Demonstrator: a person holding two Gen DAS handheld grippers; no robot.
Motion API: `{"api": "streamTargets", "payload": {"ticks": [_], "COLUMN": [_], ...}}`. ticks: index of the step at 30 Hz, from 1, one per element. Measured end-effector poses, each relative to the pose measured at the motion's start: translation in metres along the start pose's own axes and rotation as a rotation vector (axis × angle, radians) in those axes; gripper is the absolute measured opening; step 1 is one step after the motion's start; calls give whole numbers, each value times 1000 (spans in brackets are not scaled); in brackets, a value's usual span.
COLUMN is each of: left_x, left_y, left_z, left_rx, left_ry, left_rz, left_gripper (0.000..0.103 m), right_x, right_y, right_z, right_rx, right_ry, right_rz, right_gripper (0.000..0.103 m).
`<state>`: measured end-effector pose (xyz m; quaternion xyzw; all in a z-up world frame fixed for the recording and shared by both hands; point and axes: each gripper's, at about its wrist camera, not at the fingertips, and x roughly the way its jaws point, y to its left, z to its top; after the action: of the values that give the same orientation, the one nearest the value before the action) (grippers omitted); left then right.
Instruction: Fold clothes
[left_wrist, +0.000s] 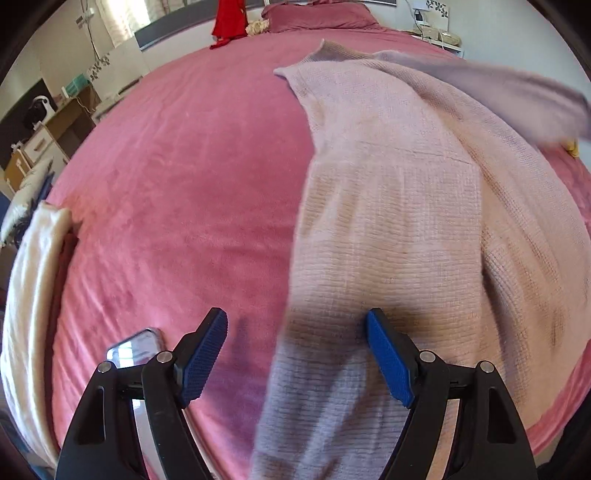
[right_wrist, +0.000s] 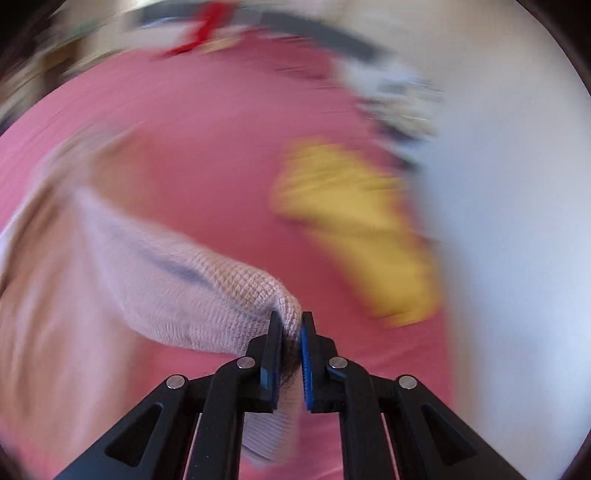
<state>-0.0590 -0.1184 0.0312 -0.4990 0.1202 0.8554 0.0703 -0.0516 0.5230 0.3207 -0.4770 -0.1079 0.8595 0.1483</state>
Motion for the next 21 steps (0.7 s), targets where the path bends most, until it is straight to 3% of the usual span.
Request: {"api": "streamTargets", "payload": {"ticks": [2, 4, 8, 12, 16, 21], "left_x": [0, 2, 14, 12, 10, -7], "left_y": [3, 6, 22, 30, 30, 48], "left_z": [1, 4, -5, -19, -18, -36], "left_rx": [6, 0, -24, -41, -41, -63], "left_ry": [6, 12, 28, 26, 12, 3], "left_rz": [26, 39, 41, 24, 14, -30], "left_gripper": [78, 78, 78, 79, 79, 79], "right_x": [37, 64, 75, 83, 55, 16], "right_y": [-73, -120, -114, -39, 62, 160], "right_z": [33, 34, 3, -46, -120, -179], "right_rx": [208, 373, 481, 363, 218, 139], "right_ry": [70, 136, 93, 131, 190, 236], "right_rz": [-119, -170, -47, 218, 460, 662], "right_gripper": [20, 26, 26, 26, 26, 26]}}
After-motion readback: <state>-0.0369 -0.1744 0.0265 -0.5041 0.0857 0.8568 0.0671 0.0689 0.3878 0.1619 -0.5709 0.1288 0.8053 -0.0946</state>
